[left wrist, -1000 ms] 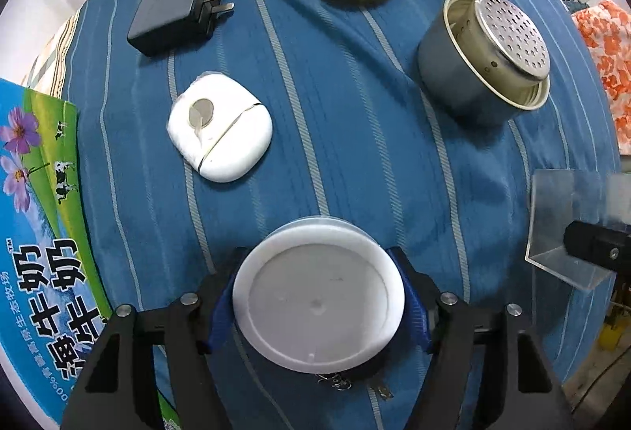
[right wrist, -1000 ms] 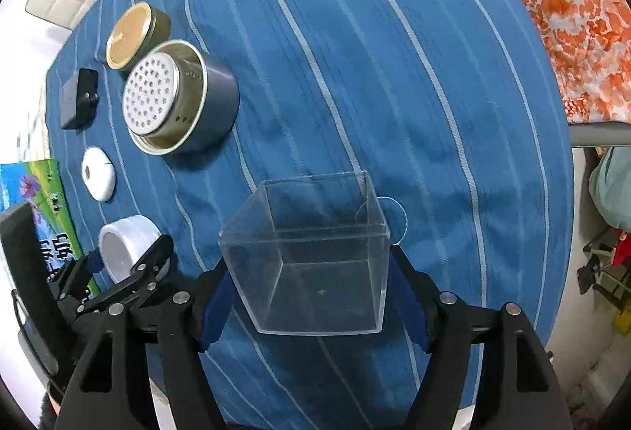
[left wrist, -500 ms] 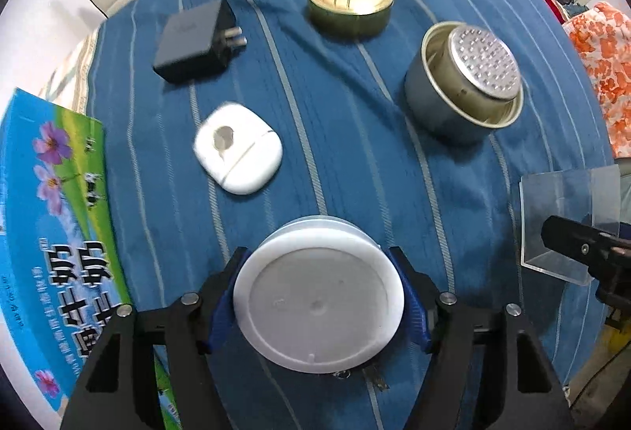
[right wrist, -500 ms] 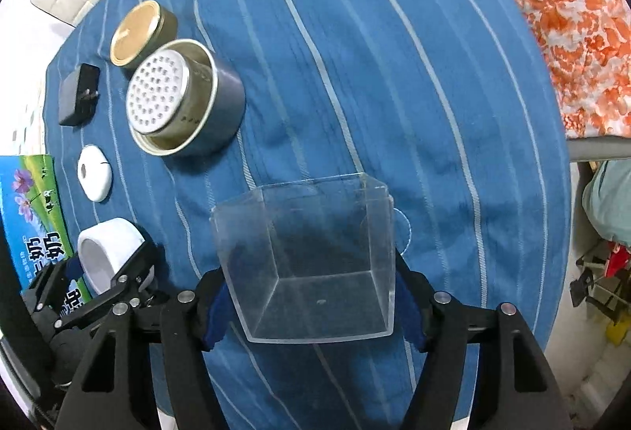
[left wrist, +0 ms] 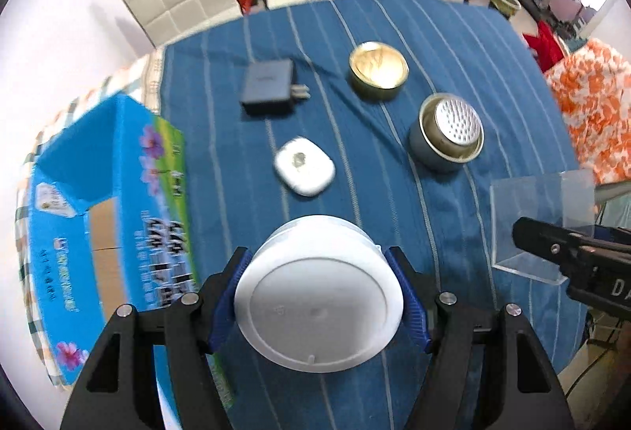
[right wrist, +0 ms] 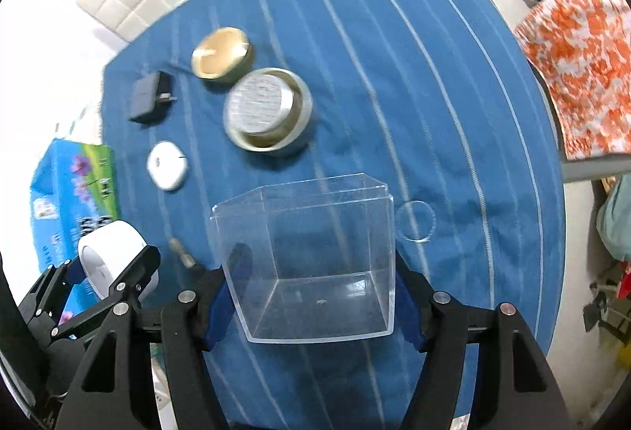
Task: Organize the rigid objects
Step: 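Carry the cream jar and plastic box with both tools over the blue cardboard box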
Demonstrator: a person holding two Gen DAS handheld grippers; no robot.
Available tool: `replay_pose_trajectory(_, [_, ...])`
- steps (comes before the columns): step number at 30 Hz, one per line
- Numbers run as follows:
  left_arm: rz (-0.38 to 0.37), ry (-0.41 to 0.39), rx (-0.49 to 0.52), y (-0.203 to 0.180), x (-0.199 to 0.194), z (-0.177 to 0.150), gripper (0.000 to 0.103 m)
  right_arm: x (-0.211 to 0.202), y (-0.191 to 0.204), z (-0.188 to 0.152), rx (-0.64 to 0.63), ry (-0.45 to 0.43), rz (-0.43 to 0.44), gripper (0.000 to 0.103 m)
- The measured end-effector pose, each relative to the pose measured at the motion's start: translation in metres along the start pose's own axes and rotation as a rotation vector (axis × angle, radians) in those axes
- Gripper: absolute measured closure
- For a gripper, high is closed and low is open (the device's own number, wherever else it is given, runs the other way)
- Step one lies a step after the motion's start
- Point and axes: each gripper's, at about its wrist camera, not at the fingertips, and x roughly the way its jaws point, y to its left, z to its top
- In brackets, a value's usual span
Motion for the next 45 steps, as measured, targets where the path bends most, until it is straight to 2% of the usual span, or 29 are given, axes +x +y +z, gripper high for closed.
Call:
replay_pose_trajectory(8, [0.003,-0.086,-0.050,0.063,-0.054,-0.004,0.036,-0.040,0.058,-0.007,-0.080,-0.064,0.055,0.034])
replay_pose_trajectory(12, [0.006,-0.126,-0.056,0.108,-0.074,-0.007,0.037,-0.056,0.099,-0.018,-0.111,-0.087,0.073,0.034])
replay_pose_trajectory(20, [0.008,-0.150,-0.096,0.194,-0.087,-0.017,0.038,-0.067,0.193,-0.038,-0.155,-0.121,0.125,0.034])
replay_pose_trajectory(26, [0.037,-0.122,-0.124,0.255,-0.071,-0.024,0.038,-0.049,0.258,-0.043,-0.188,-0.101,0.146,0.034])
replay_pose_trajectory(31, [0.036,-0.062,-0.136,0.297,-0.034,-0.021,0.038,-0.029,0.310,-0.039,-0.205,-0.077,0.170,0.034])
replay_pose_trajectory(38, [-0.060,0.029,-0.166,0.325,0.019,-0.009,0.038,0.014,0.359,-0.023,-0.215,-0.046,0.155,0.034])
replay_pose_trajectory(45, [-0.117,0.115,-0.188,0.329,0.067,-0.004,0.038,0.054,0.375,-0.007,-0.194,-0.011,0.121,0.034])
